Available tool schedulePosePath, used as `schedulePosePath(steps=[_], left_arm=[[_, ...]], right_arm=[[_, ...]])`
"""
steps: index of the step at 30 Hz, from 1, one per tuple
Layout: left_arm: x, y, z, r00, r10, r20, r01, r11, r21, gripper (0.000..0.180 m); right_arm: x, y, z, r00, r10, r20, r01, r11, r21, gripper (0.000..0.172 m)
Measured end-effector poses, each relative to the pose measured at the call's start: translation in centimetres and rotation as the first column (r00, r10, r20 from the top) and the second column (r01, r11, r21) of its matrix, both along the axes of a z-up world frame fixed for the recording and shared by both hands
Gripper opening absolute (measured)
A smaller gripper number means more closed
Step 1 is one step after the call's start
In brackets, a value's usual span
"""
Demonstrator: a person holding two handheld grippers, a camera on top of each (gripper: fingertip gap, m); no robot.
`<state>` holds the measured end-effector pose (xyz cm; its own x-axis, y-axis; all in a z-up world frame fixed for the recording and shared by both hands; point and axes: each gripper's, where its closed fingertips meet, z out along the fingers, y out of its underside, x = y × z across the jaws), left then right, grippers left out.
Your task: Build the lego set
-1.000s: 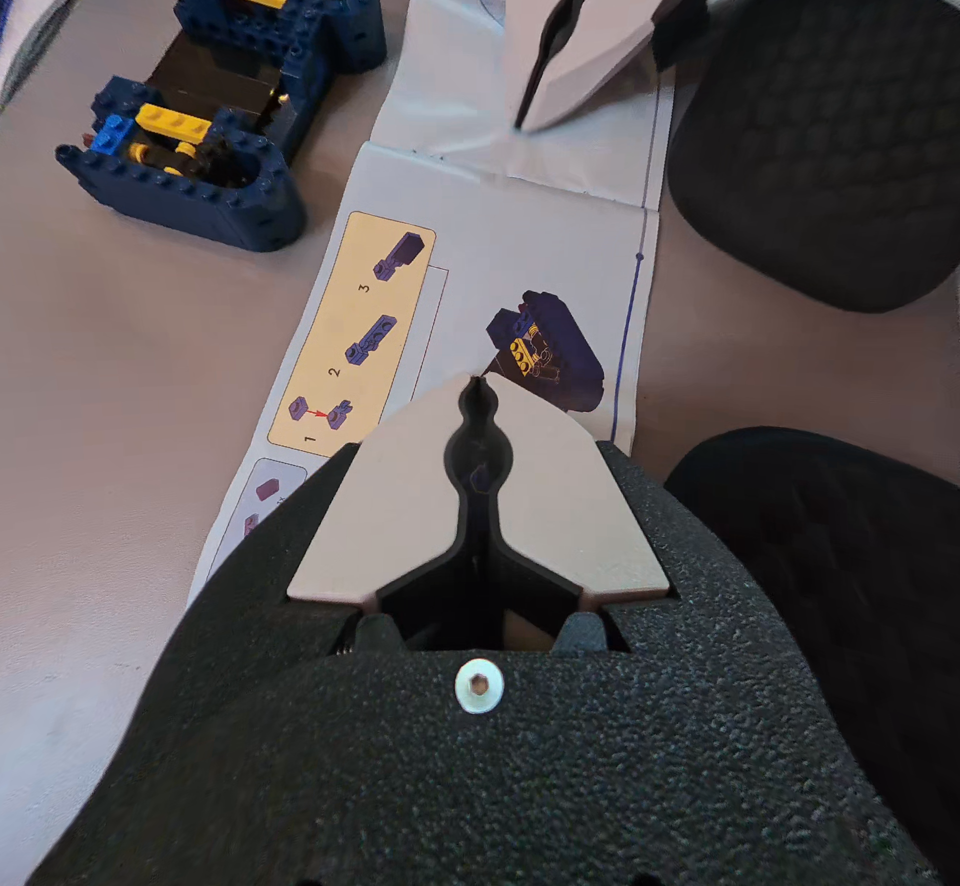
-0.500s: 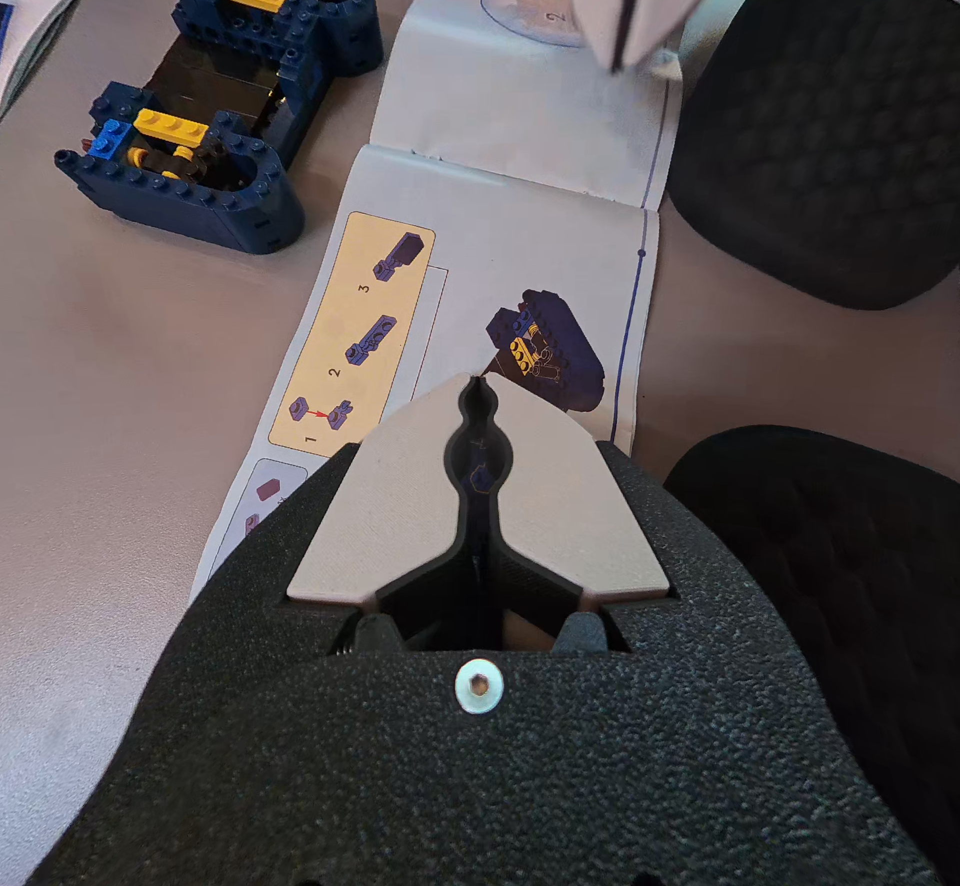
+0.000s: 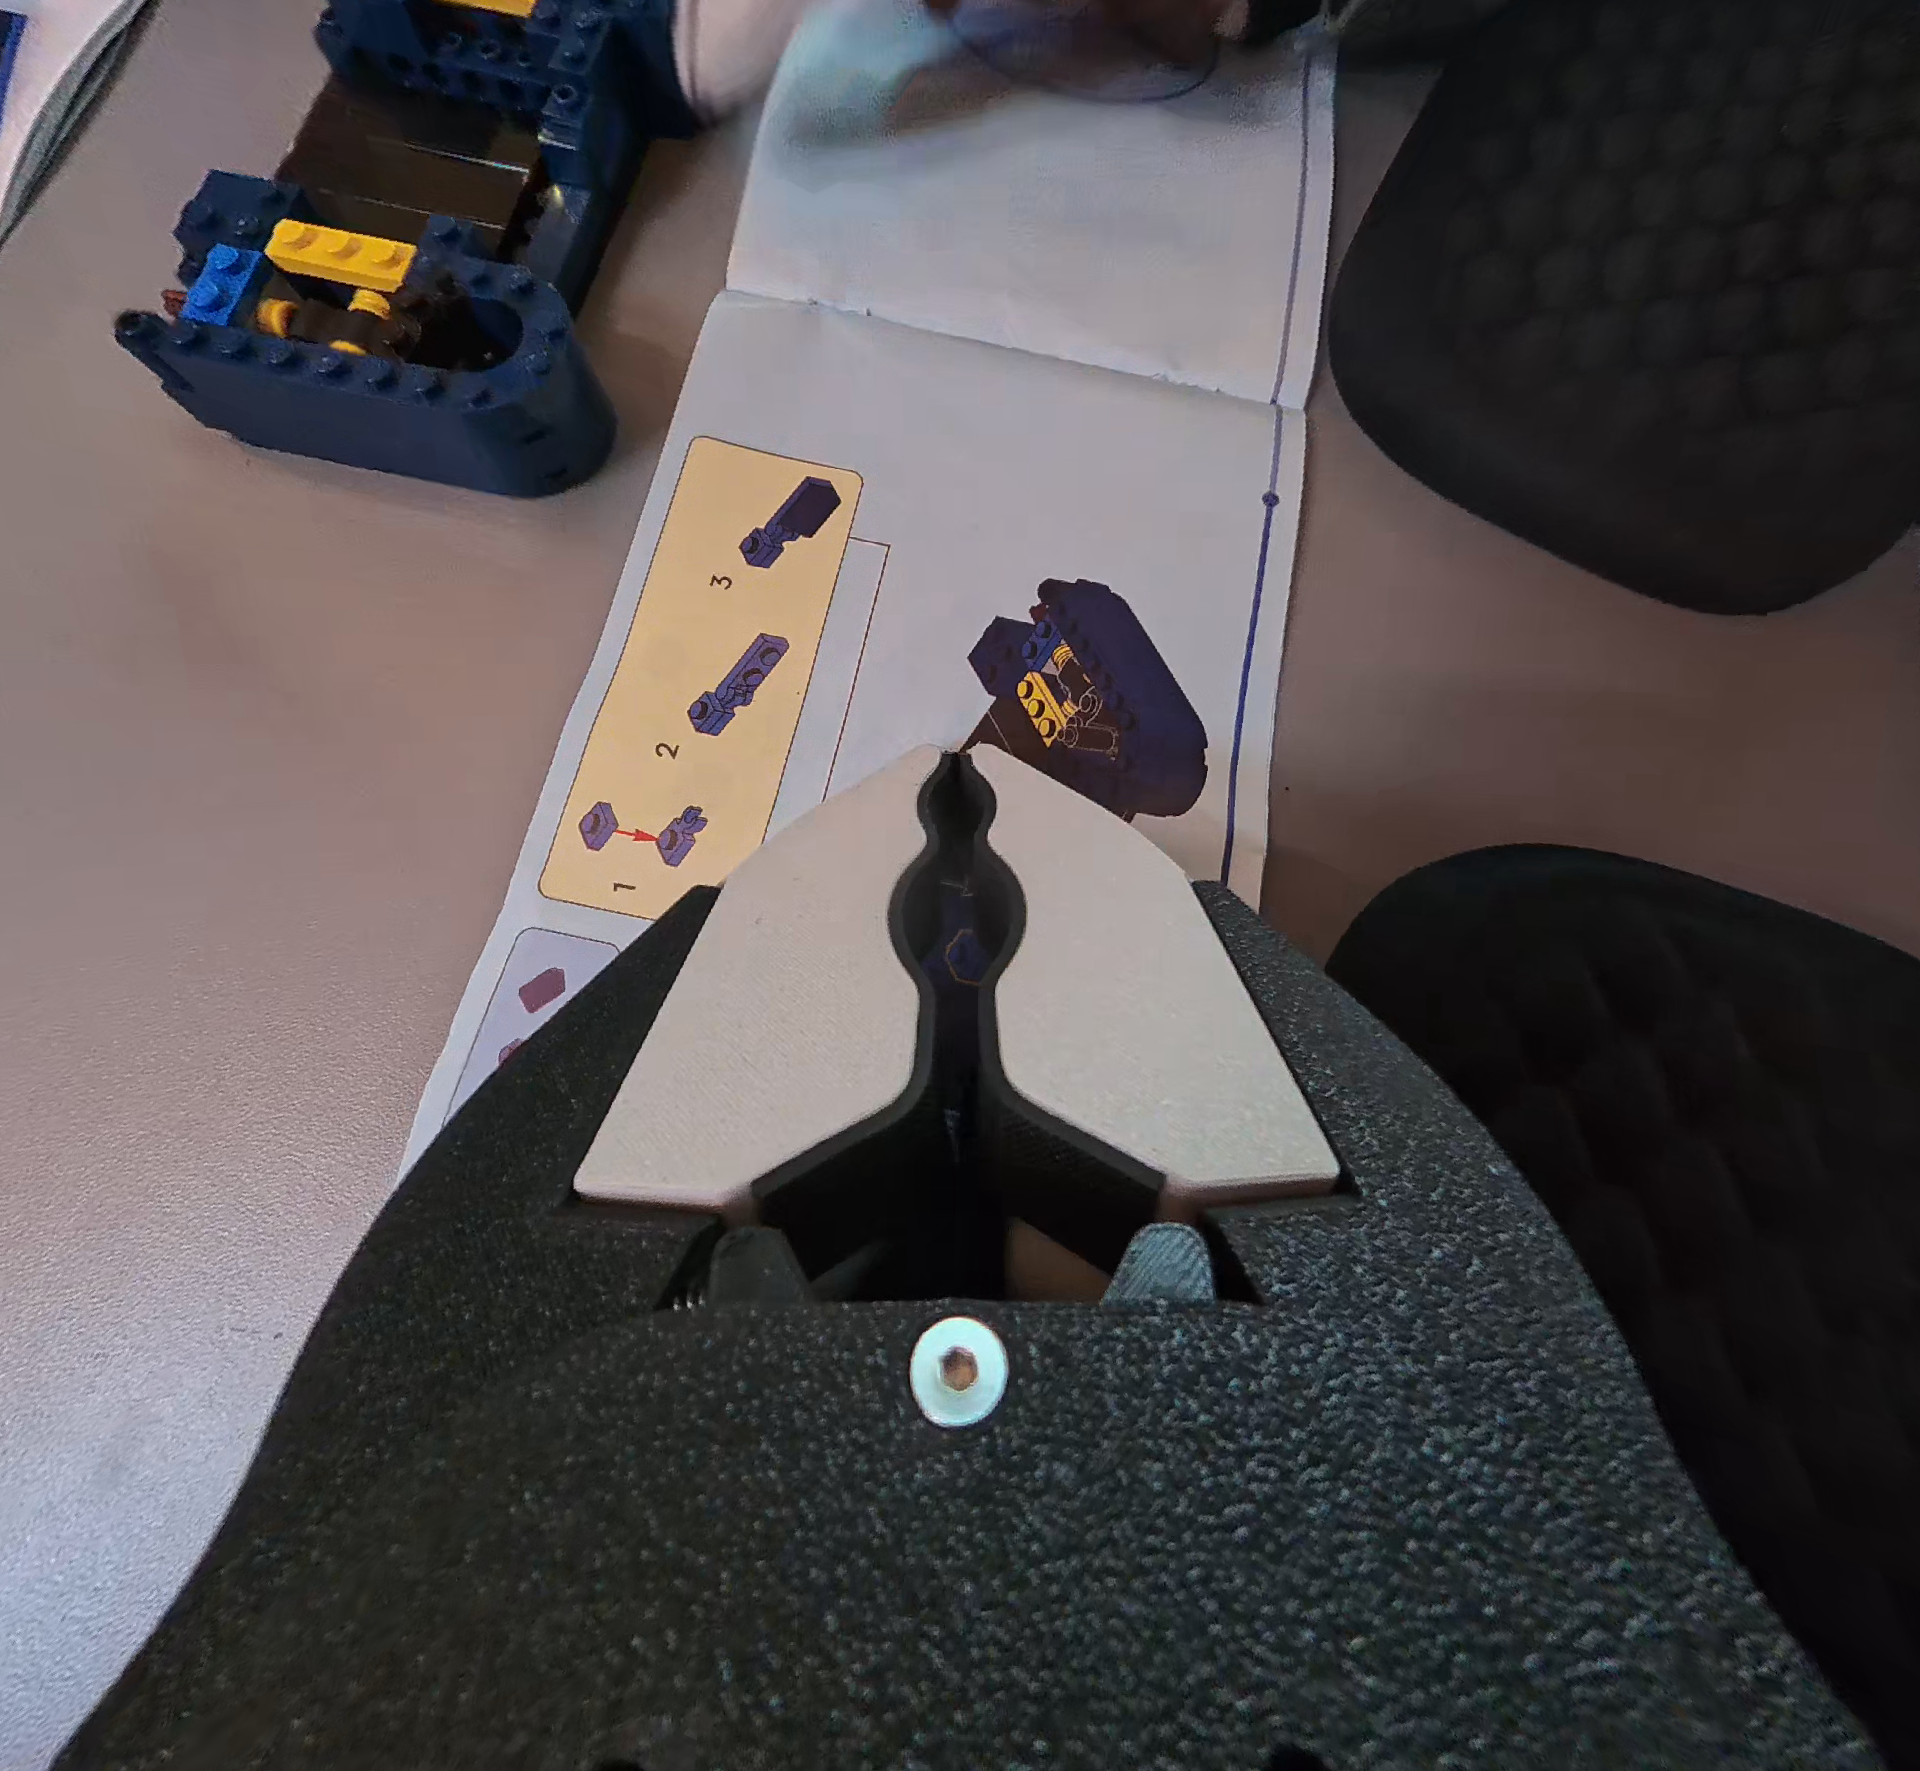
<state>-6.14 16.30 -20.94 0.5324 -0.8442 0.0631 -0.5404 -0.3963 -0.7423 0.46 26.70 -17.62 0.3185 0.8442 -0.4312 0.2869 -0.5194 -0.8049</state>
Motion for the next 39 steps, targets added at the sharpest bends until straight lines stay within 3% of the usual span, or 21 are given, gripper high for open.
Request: schedulePosePath(steps=[2, 4, 7, 10, 12, 13, 14, 16, 17, 18, 21, 25, 28, 30, 32, 33, 35, 37, 39], left_arm=[[0.0, 0.0, 0.0, 1.000, 0.000, 0.004, 0.000, 1.000, -0.005, 0.000], [0.0, 0.0, 0.0, 1.000, 0.001, 0.011, 0.000, 1.000, -0.016, 0.000], [0.0, -0.1, 0.0, 1.000, -0.001, 0.020, 0.002, 1.000, -0.029, 0.000], [0.2, -0.5, 0.4, 0.998, -0.040, 0.038, 0.040, 0.999, -0.008, 0.000], [0.2, 0.0, 2.4, 0.994, -0.059, 0.094, 0.045, 0.988, 0.147, 0.003], [-0.1, 0.5, 4.6, 0.986, -0.059, 0.154, 0.015, 0.961, 0.275, 0.007], [-0.8, 1.2, 7.5, 0.970, -0.039, 0.242, -0.067, 0.906, 0.418, 0.022], [-3.6, 1.7, 14.5, 0.880, -0.026, 0.474, -0.326, 0.694, 0.642, 0.095], [-5.4, 1.5, 17.4, 0.825, -0.028, 0.564, -0.445, 0.582, 0.680, 0.134], [-6.7, 1.1, 19.2, 0.801, -0.036, 0.598, -0.496, 0.519, 0.696, 0.146], [-8.1, 0.5, 22.2, 0.810, -0.077, 0.581, -0.482, 0.476, 0.736, 0.146], [-8.6, 2.6, 22.8, 0.822, -0.075, 0.565, -0.442, 0.541, 0.715, 0.146], [-9.0, 5.0, 21.0, 0.799, -0.036, 0.600, -0.469, 0.587, 0.660, 0.146], [-9.5, 6.2, 19.6, 0.782, -0.019, 0.623, -0.499, 0.579, 0.645, 0.146], [-10.2, 7.0, 17.5, 0.785, 0.028, 0.619, -0.521, 0.571, 0.634, 0.146], [-10.6, 7.4, 16.3, 0.803, 0.063, 0.593, -0.516, 0.572, 0.638, 0.145], [-12.4, 8.3, 14.9, 0.808, 0.183, 0.560, -0.561, 0.530, 0.636, 0.138], [-14.0, 8.9, 14.7, 0.755, 0.283, 0.591, -0.643, 0.496, 0.584, 0.126], [-14.8, 9.1, 14.5, 0.699, 0.333, 0.633, -0.702, 0.488, 0.518, 0.112]], right_arm=[[1.6, -0.7, 6.8, 0.927, 0.083, -0.365, -0.032, 0.989, 0.143, 0.000], [4.9, -0.8, 11.9, 0.801, 0.110, -0.589, 0.062, 0.963, 0.264, 0.000], [8.0, -1.6, 13.9, 0.721, 0.158, -0.674, 0.158, 0.911, 0.382, 0.003], [9.8, -1.3, 14.7, 0.663, 0.107, -0.741, 0.320, 0.854, 0.410, 0.022], [9.3, -1.3, 14.5, 0.684, 0.109, -0.721, 0.309, 0.852, 0.422, 0.043], [8.7, -1.5, 14.3, 0.705, 0.124, -0.698, 0.283, 0.853, 0.438, 0.051], [8.2, -1.7, 14.2, 0.723, 0.141, -0.676, 0.263, 0.849, 0.458, 0.058], [7.2, -2.2, 14.1, 0.750, 0.167, -0.640, 0.243, 0.830, 0.502, 0.067], [6.6, -2.4, 14.2, 0.765, 0.177, -0.620, 0.230, 0.823, 0.519, 0.075], [5.8, -2.6, 14.3, 0.784, 0.185, -0.593, 0.209, 0.820, 0.532, 0.083], [2.7, -3.4, 14.5, 0.849, 0.230, -0.475, 0.087, 0.827, 0.555, 0.110], [-1.7, -3.9, 15.6, 0.896, 0.235, -0.377, 0.056, 0.781, 0.621, 0.126], [-4.9, -4.5, 16.0, 0.885, 0.137, -0.444, 0.137, 0.836, 0.532, 0.118], [-7.5, -7.5, 14.7, 0.867, 0.223, -0.446, 0.027, 0.872, 0.488, 0.113], [-9.3, -9.2, 12.2, 0.865, 0.275, -0.420, -0.009, 0.846, 0.533, 0.094], [-10.1, -9.7, 10.3, 0.883, 0.296, -0.364, -0.037, 0.817, 0.575, 0.090], [-10.9, -11.2, 5.5, 0.917, 0.385, -0.104, -0.244, 0.748, 0.617, 0.079], [-11.0, -10.8, 2.1, 0.931, 0.348, 0.114, -0.341, 0.709, 0.617, 0.062], [-11.1, -10.9, -0.5, 0.895, 0.346, 0.281, -0.446, 0.693, 0.566, 0.028]])
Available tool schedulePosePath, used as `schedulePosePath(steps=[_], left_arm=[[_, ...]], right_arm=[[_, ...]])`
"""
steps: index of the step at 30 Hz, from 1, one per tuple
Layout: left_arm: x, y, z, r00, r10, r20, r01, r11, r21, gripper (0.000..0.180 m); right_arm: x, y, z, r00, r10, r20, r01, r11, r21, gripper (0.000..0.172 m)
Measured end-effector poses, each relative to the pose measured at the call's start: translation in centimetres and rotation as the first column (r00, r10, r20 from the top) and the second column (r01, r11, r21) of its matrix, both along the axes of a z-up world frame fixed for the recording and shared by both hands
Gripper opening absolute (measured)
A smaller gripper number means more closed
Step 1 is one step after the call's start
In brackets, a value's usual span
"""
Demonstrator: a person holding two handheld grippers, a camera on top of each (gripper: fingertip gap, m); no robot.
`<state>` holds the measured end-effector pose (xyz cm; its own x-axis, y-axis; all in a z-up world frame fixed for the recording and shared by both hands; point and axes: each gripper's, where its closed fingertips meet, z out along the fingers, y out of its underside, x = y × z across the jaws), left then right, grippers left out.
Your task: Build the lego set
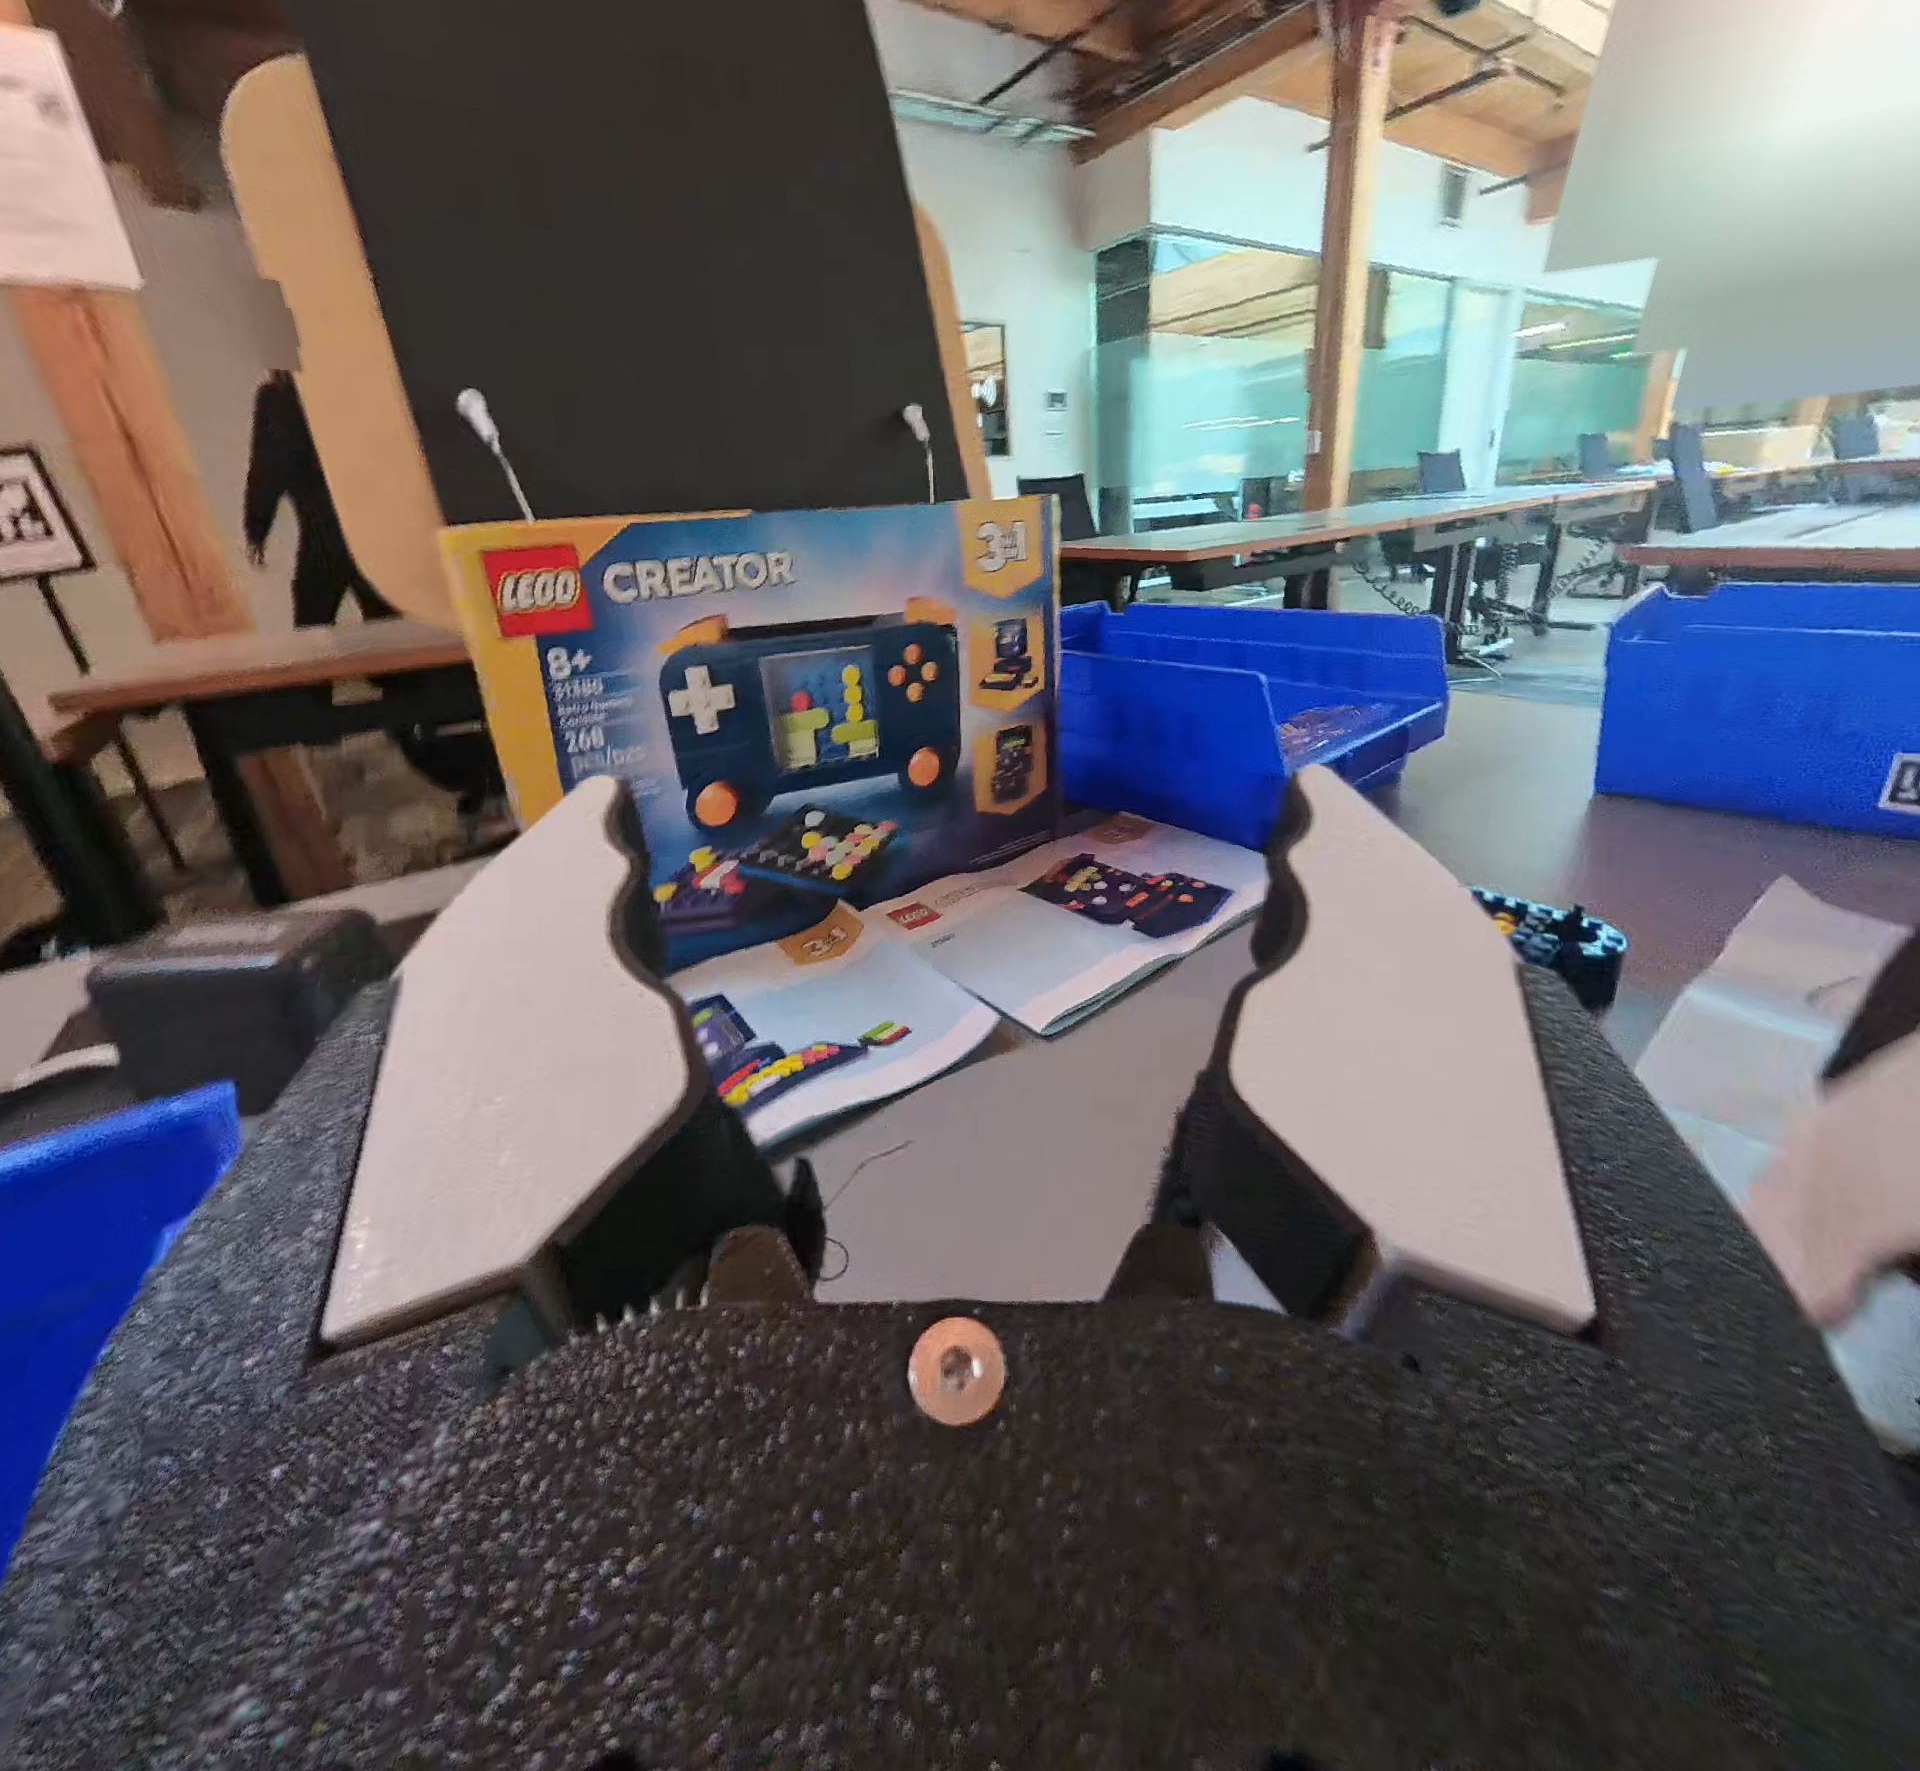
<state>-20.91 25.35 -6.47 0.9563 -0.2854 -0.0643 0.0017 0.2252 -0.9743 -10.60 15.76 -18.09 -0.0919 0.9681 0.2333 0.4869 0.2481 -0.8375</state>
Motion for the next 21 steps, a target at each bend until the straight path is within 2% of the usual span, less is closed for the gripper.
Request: schedulePosePath(steps=[1, 2, 6, 7, 9, 12, 15, 19, 21], left_arm=[[0.0, 0.1, -0.4, 1.000, 0.005, 0.010, -0.005, 1.000, -0.027, 0.103], [0.0, 0.2, -0.8, 1.000, 0.008, 0.010, -0.008, 0.999, -0.047, 0.096], [0.6, 0.6, -2.4, 0.997, 0.007, -0.077, -0.015, 0.994, -0.105, 0.079], [0.9, 0.6, -2.8, 0.994, -0.011, -0.106, -0.002, 0.992, -0.123, 0.068], [2.3, 0.3, -3.9, 0.979, -0.111, -0.169, 0.080, 0.981, -0.177, 0.033], [3.5, 0.1, -5.4, 0.949, -0.200, -0.243, 0.132, 0.955, -0.267, 0.008], [4.5, -0.3, -6.0, 0.935, -0.274, -0.225, 0.200, 0.932, -0.304, 0.003], [5.1, -0.4, -7.9, 0.920, -0.357, -0.160, 0.258, 0.862, -0.437, 0.001], [6.1, -1.2, -9.3, 0.867, -0.462, -0.186, 0.309, 0.793, -0.525, 0.001]], right_arm=[[0.3, -0.1, -1.8, 0.993, 0.004, 0.120, -0.004, 1.000, 0.000, 0.008], [0.4, -0.2, -2.6, 0.984, 0.006, 0.180, -0.007, 1.000, 0.000, 0.000], [0.7, -0.2, -2.8, 0.983, 0.012, 0.185, -0.014, 1.000, 0.010, 0.000], [0.7, -0.2, -2.8, 0.983, 0.015, 0.184, -0.017, 1.000, 0.012, 0.000], [0.7, -0.2, -2.8, 0.983, 0.019, 0.183, -0.021, 1.000, 0.011, 0.000], [0.8, -0.2, -2.8, 0.983, 0.021, 0.182, -0.022, 1.000, 0.002, 0.000], [0.8, -0.2, -2.8, 0.983, 0.023, 0.181, -0.023, 1.000, -0.001, 0.000], [0.8, -0.2, -2.8, 0.983, 0.025, 0.181, -0.023, 1.000, -0.009, 0.000], [0.8, -0.2, -2.8, 0.983, 0.026, 0.181, -0.023, 1.000, -0.019, 0.000]])
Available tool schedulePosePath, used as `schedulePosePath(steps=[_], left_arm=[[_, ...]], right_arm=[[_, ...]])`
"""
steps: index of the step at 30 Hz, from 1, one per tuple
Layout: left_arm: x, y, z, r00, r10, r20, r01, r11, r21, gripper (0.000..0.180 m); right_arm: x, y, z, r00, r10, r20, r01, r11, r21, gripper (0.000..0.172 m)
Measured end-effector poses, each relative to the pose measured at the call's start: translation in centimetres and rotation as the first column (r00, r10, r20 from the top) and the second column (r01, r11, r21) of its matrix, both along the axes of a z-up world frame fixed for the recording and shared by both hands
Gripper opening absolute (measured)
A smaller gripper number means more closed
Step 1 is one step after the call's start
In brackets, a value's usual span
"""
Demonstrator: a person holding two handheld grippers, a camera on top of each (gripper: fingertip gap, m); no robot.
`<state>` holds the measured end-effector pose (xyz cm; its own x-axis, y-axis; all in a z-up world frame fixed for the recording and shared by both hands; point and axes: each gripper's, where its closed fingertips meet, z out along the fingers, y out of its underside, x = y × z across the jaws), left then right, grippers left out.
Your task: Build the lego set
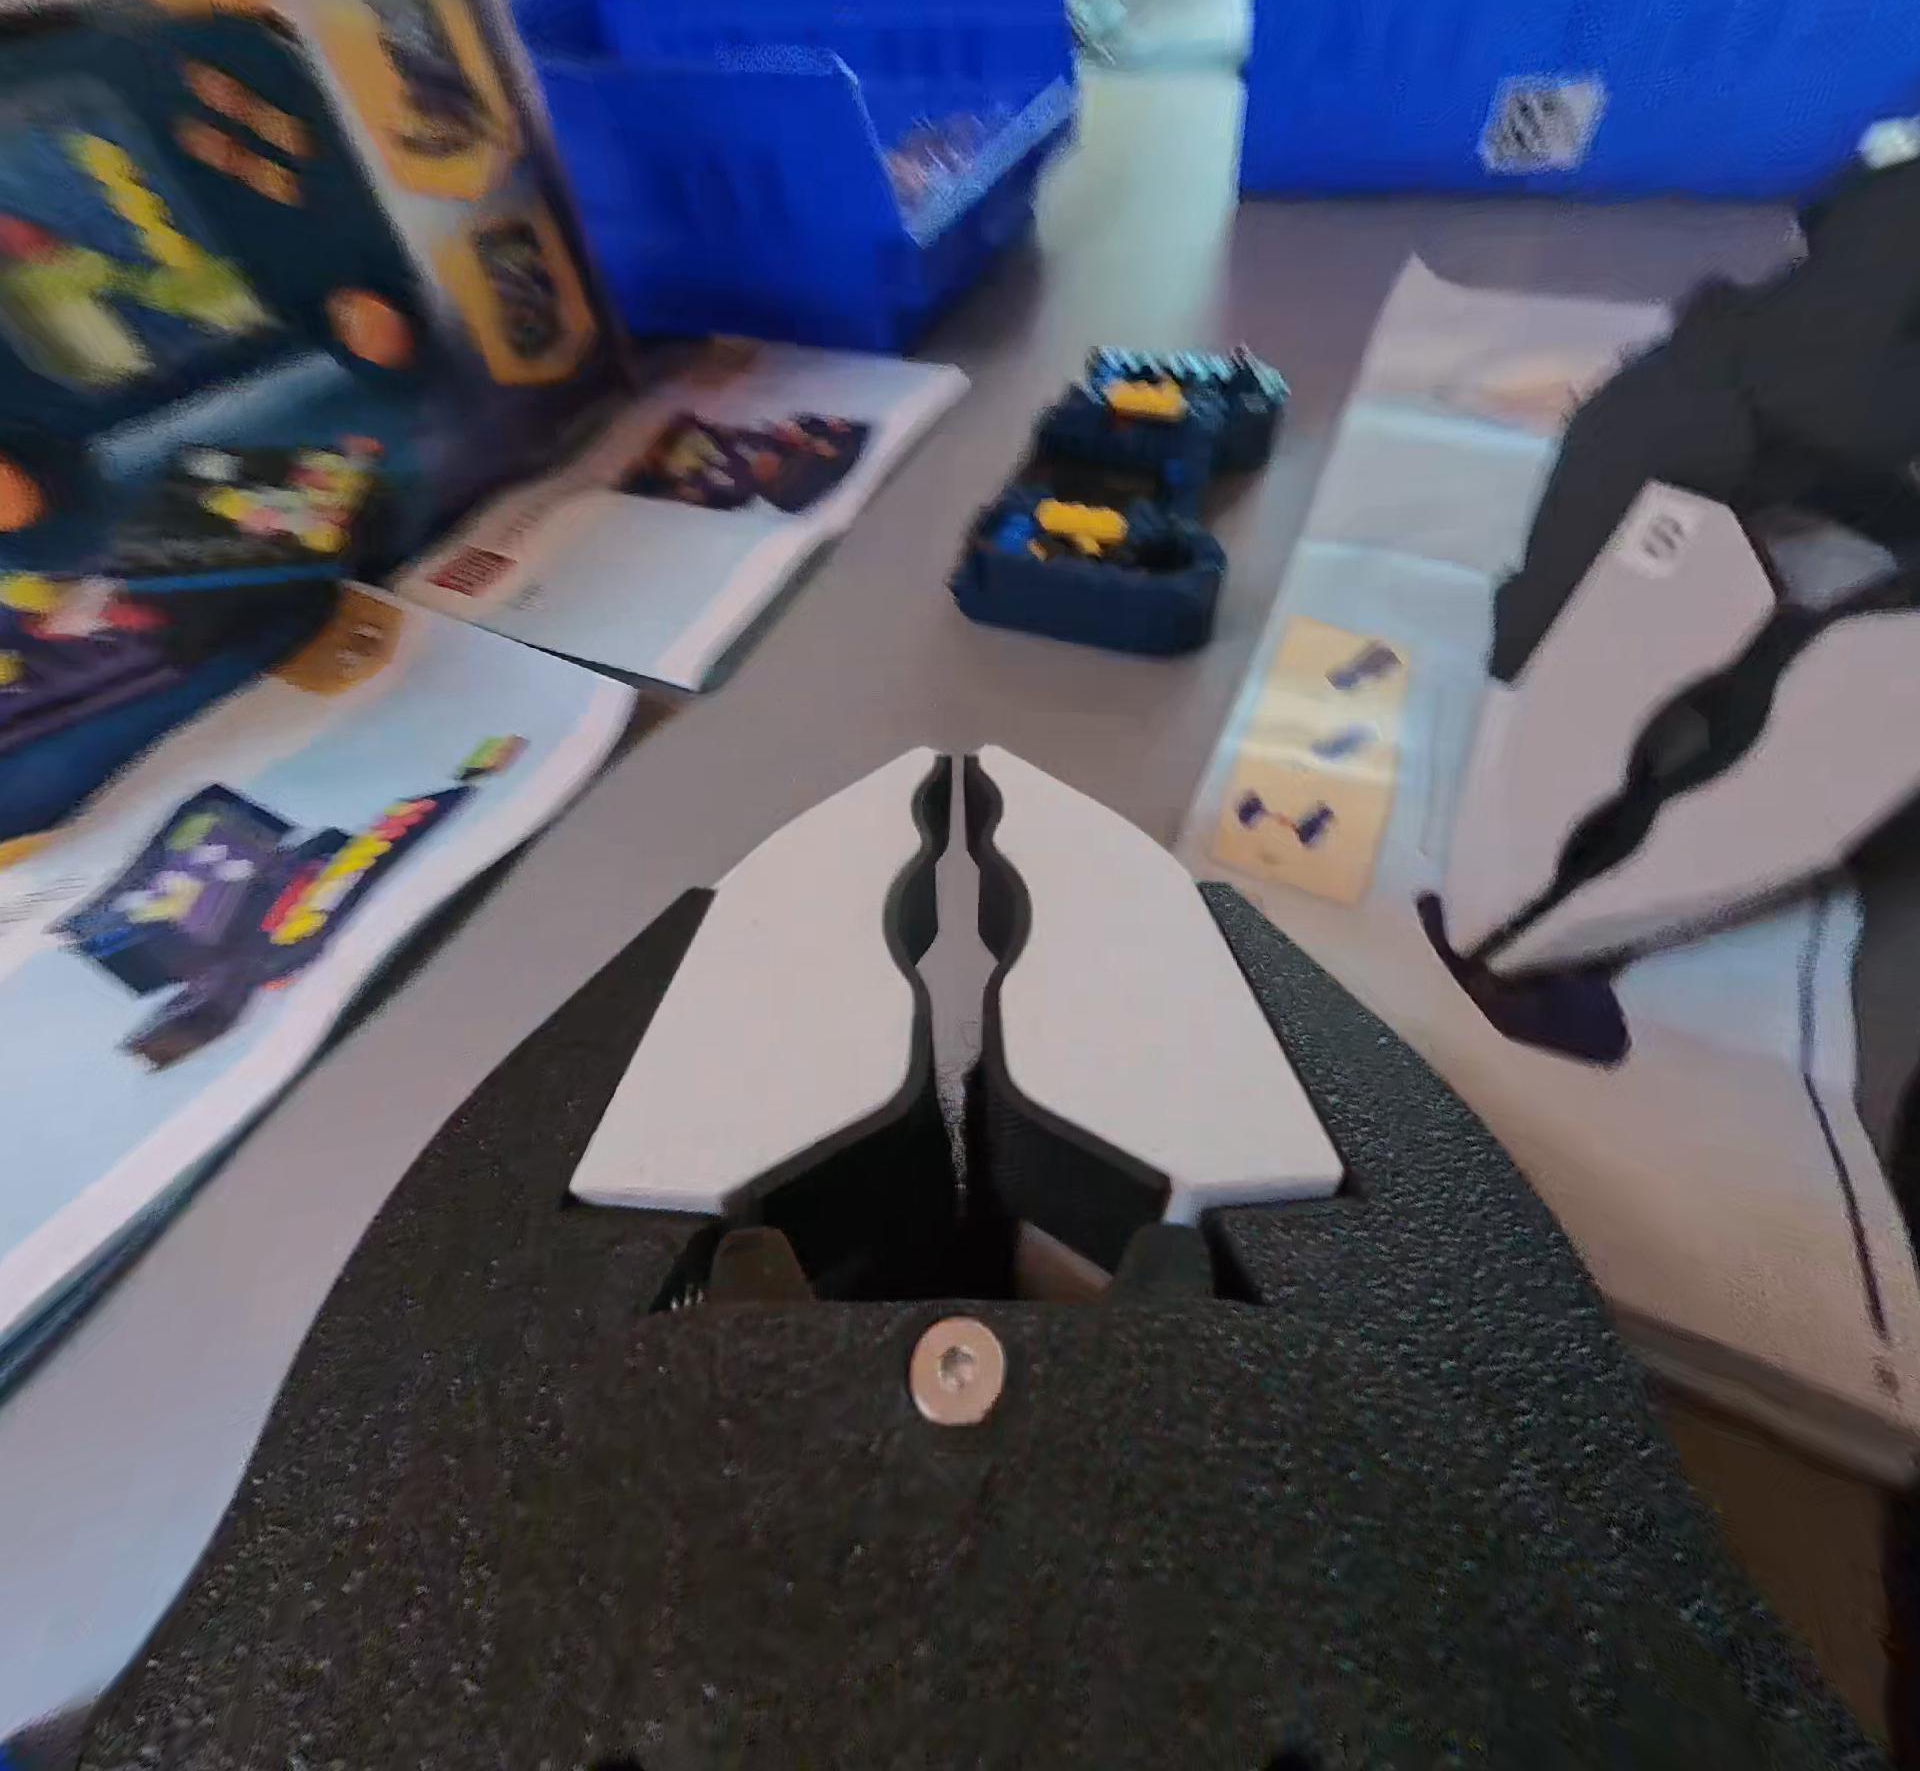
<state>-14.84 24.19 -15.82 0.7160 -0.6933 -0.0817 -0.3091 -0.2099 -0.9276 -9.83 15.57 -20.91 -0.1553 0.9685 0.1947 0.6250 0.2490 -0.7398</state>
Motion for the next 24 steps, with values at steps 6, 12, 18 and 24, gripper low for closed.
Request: schedulePosePath(steps=[6, 12, 18, 24], left_arm=[[0.5, -4.4, -4.8, 0.956, -0.268, -0.121, 0.204, 0.901, -0.384, 0.002], [0.6, -6.8, -5.0, 0.937, -0.343, -0.062, 0.265, 0.816, -0.514, 0.002], [0.5, -6.8, -5.1, 0.943, -0.323, -0.086, 0.232, 0.818, -0.526, 0.000], [0.6, -6.8, -5.1, 0.950, -0.304, -0.068, 0.220, 0.809, -0.545, 0.000]], right_arm=[[0.0, 0.0, 0.0, 1.000, 0.000, 0.001, 0.000, 1.000, -0.023, 0.000], [0.0, 0.0, 0.0, 1.000, -0.001, 0.002, 0.001, 0.999, -0.033, 0.000], [0.0, 0.0, 0.0, 1.000, -0.001, 0.002, 0.001, 0.999, -0.034, 0.000], [0.0, 0.0, 0.0, 1.000, -0.001, 0.003, 0.002, 0.999, -0.049, 0.000]])
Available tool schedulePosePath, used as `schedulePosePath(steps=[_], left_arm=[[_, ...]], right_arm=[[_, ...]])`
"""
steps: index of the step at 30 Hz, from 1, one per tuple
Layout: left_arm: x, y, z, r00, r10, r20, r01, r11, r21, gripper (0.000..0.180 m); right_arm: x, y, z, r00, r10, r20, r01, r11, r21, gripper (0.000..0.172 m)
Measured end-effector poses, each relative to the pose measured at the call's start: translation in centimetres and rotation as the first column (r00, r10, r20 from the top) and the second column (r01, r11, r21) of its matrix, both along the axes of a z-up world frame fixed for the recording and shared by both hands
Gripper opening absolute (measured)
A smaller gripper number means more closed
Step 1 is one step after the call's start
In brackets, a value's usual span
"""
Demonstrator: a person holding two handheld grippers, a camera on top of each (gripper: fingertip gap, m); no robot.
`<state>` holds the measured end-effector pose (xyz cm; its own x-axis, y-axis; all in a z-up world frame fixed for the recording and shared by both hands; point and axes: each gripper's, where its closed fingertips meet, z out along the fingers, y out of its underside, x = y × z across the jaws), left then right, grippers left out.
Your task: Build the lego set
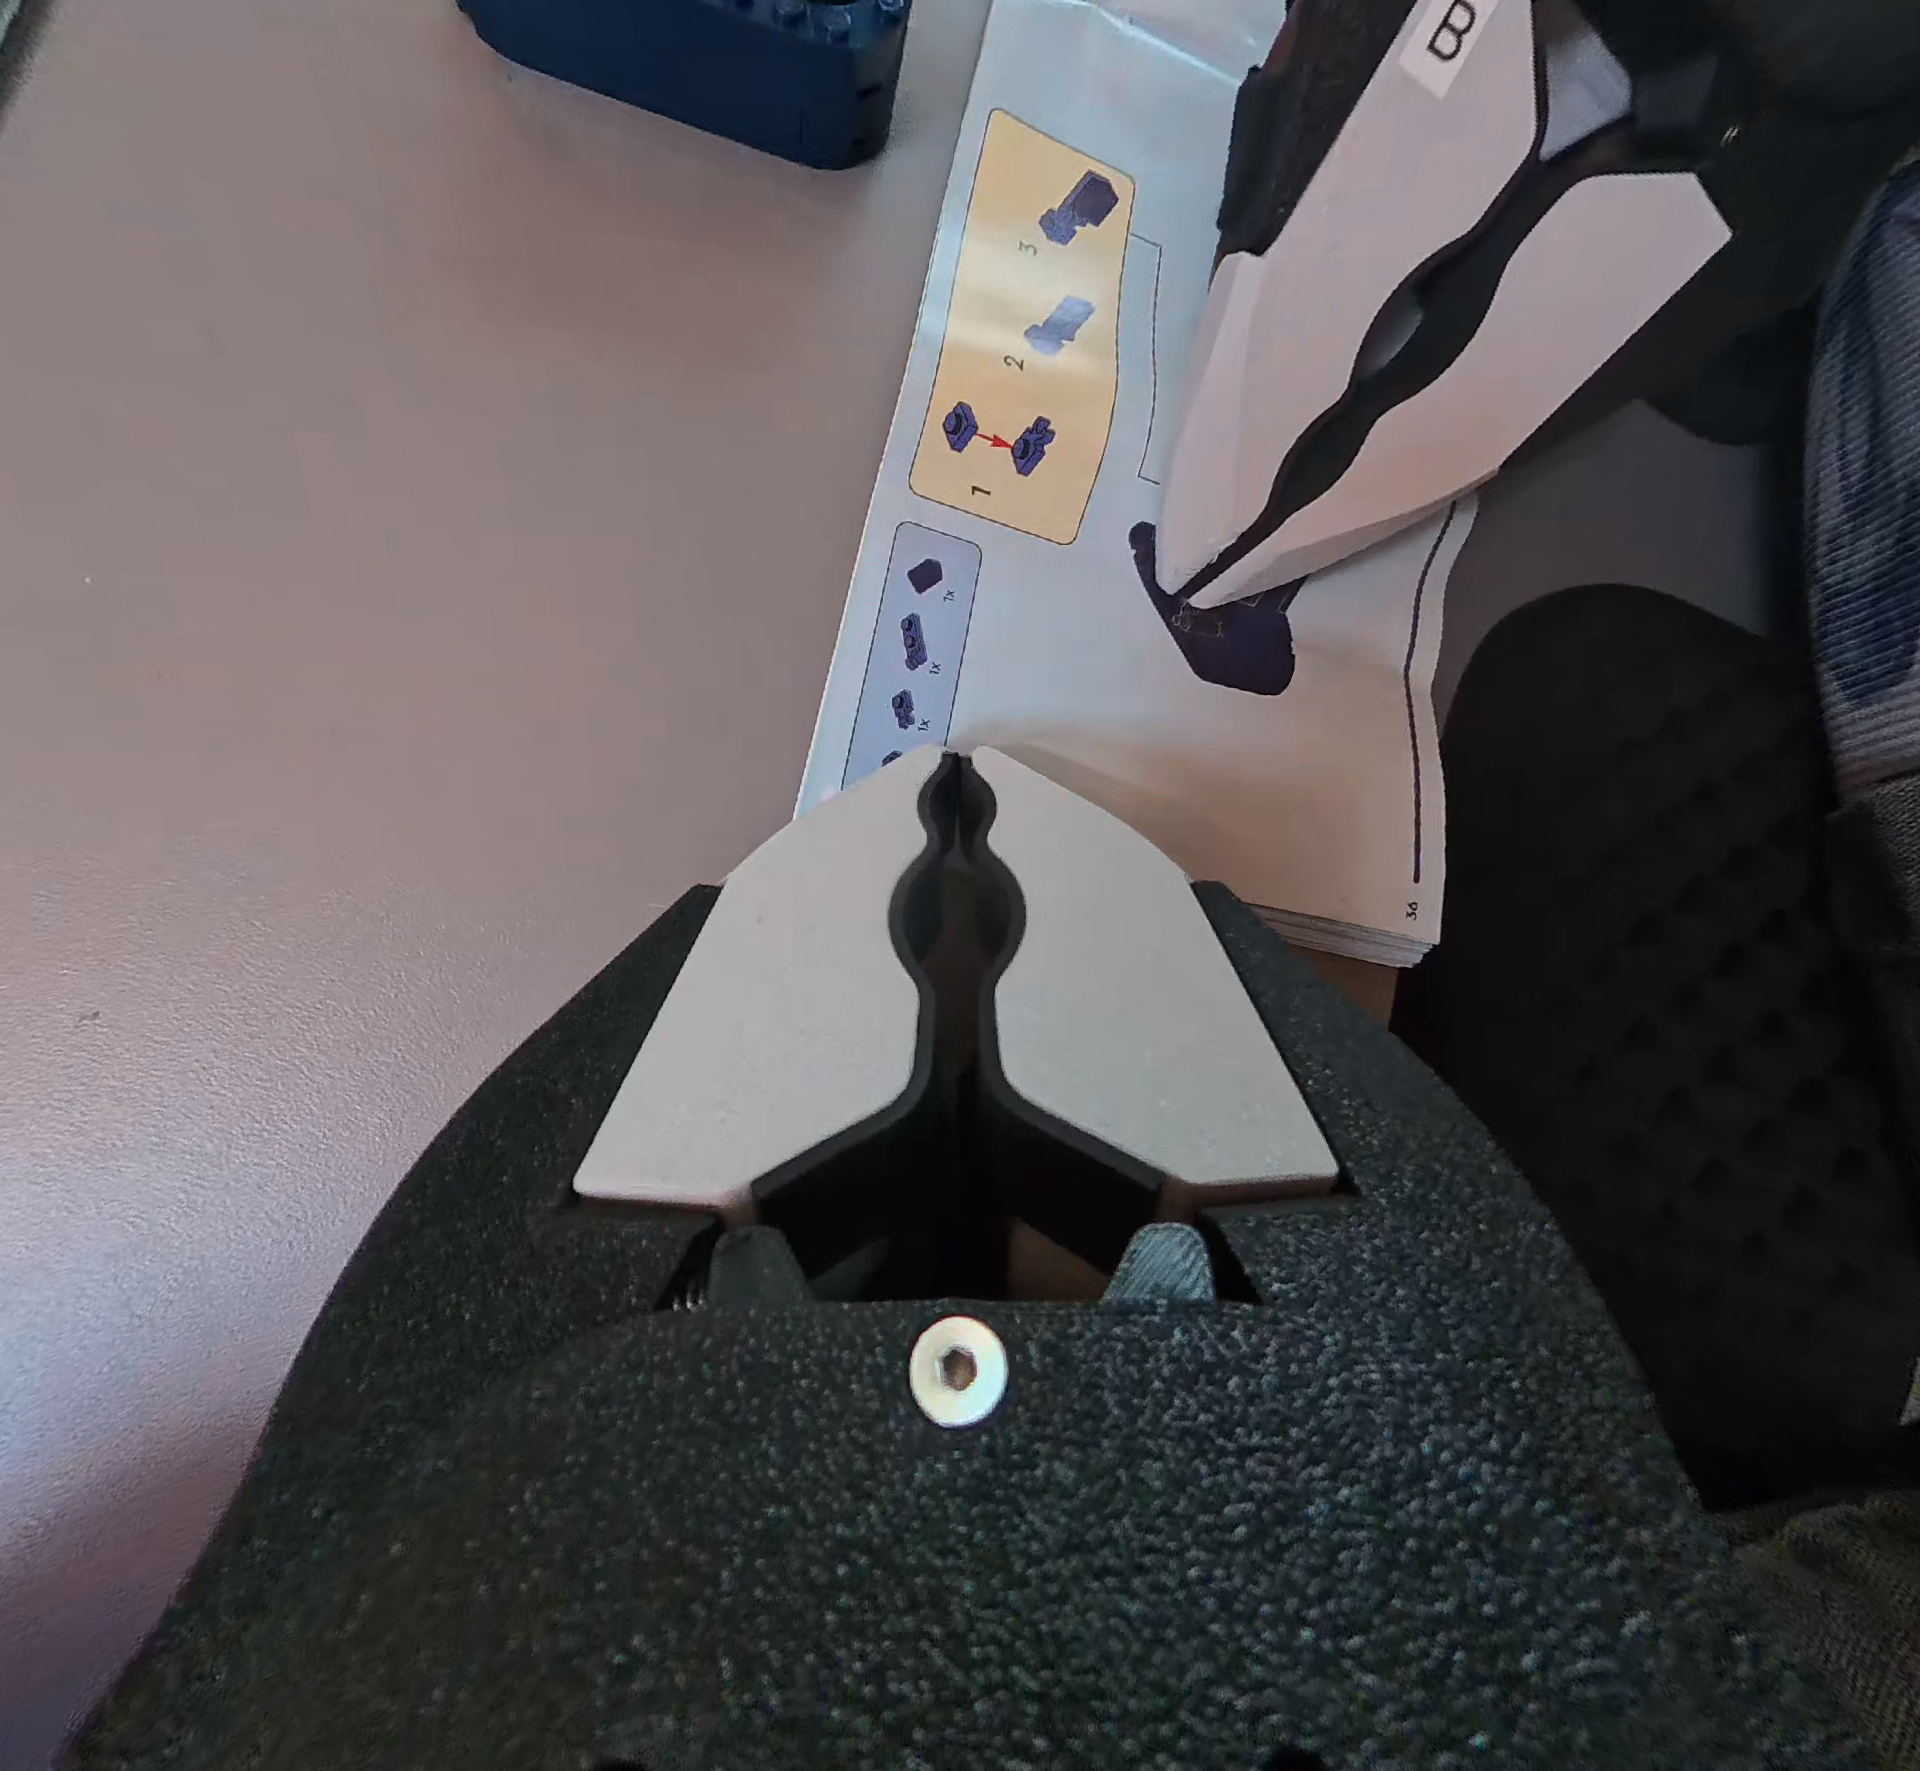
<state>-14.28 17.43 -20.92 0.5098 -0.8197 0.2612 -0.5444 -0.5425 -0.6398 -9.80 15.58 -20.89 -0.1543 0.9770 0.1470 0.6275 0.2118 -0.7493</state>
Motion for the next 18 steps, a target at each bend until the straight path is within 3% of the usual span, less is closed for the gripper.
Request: schedulePosePath(steps=[14, 16, 18], left_arm=[[0.3, 0.3, 0.0, 0.993, 0.025, -0.117, -0.020, 0.999, 0.045, 0.000], [1.9, 0.4, 1.5, 0.997, 0.021, -0.076, -0.014, 0.996, 0.088, 0.000], [3.7, 0.2, 5.1, 0.999, 0.030, 0.015, -0.032, 0.983, 0.183, 0.002]], right_arm=[[0.0, 0.0, 0.0, 1.000, -0.001, 0.007, 0.001, 0.998, -0.058, 0.000], [0.0, 0.0, 0.0, 1.000, 0.001, 0.006, 0.000, 0.999, -0.046, 0.000], [0.0, 0.0, 0.0, 1.000, 0.001, 0.005, -0.001, 1.000, -0.030, 0.000]])
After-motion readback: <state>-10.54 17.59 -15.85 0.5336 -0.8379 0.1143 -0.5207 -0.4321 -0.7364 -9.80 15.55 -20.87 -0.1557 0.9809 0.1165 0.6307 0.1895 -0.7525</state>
